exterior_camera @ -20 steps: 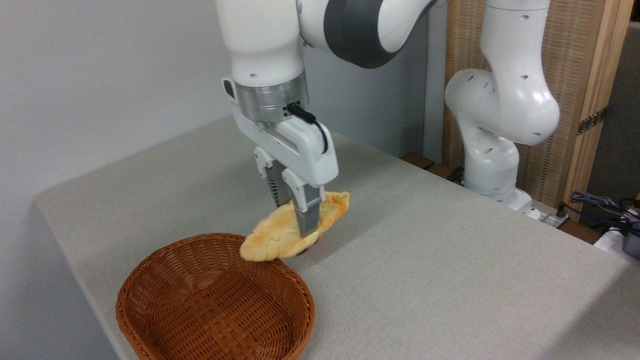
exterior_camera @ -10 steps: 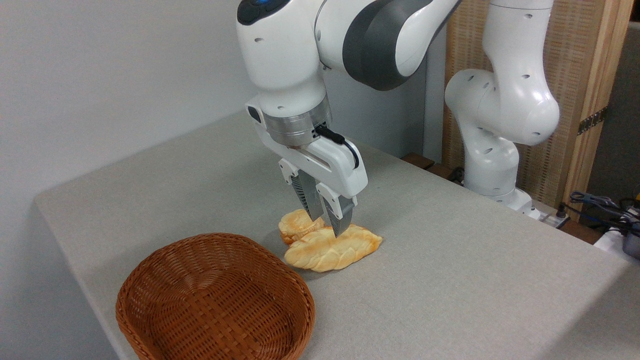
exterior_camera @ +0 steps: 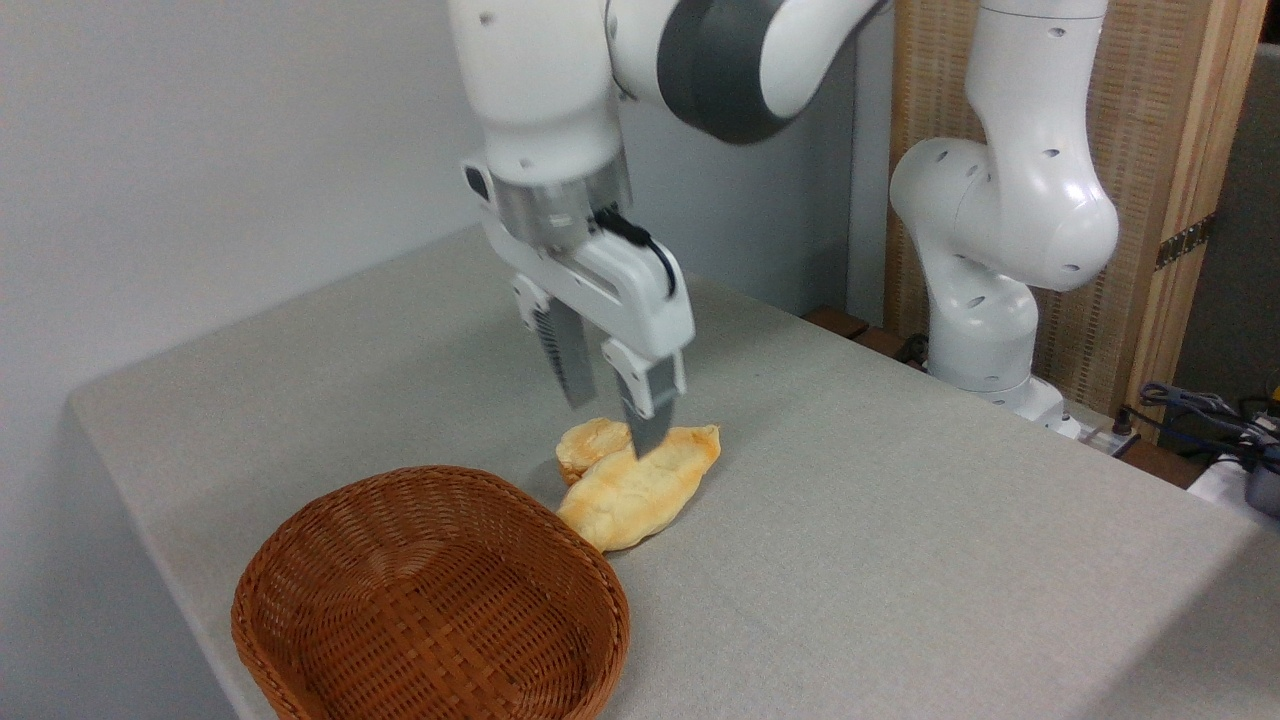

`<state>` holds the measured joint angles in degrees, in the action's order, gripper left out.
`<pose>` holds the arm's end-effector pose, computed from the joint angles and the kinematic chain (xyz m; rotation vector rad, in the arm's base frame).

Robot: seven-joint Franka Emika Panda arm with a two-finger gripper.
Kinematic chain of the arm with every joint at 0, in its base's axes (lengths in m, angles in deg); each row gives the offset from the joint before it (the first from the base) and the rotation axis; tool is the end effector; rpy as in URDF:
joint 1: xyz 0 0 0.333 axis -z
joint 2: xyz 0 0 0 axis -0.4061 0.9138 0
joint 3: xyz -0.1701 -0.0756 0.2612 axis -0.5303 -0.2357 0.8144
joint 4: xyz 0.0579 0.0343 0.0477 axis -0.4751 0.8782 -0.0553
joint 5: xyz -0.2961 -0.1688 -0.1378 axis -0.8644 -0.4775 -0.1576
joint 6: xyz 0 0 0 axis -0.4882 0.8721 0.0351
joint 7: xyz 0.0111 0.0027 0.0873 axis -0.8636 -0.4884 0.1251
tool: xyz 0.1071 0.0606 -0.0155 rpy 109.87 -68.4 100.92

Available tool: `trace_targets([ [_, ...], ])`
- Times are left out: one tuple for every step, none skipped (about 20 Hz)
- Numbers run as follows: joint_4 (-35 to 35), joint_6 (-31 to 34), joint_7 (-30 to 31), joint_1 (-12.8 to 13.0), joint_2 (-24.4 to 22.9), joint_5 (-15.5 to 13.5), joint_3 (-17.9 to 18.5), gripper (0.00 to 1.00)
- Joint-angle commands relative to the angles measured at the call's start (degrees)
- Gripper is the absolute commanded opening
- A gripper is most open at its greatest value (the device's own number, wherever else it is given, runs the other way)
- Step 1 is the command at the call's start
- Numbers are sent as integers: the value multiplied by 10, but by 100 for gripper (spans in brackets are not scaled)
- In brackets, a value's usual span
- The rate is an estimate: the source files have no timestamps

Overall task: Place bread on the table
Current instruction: 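Open the gripper and raise it away from the loaf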

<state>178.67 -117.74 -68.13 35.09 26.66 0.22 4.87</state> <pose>0.4776 -0.0118 0.5110 2.7717 -1.1609 -0.0520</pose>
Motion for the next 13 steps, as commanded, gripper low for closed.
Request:
trace_targets([
  [-29,-39,5,3,-7,3,-10,100],
  [-37,-57,5,3,-7,3,-10,100],
  [-40,-74,6,2,-6,3,-8,100],
  [-40,-91,8,1,-5,3,-6,100],
  [-40,-102,5,0,-3,4,-5,100],
  [-40,-105,6,-1,-2,11,-5,100],
  [-40,-105,6,-1,-1,31,-5,100],
  [-40,-105,9,-1,0,49,-5,100],
  [-40,-108,9,-1,1,51,-5,100],
  [-42,-108,9,-1,1,50,-3,100],
  [-43,-108,9,-1,1,49,-2,100],
  [-43,-108,9,-1,1,49,-2,100],
  [-43,-108,9,-2,1,47,-2,100],
])
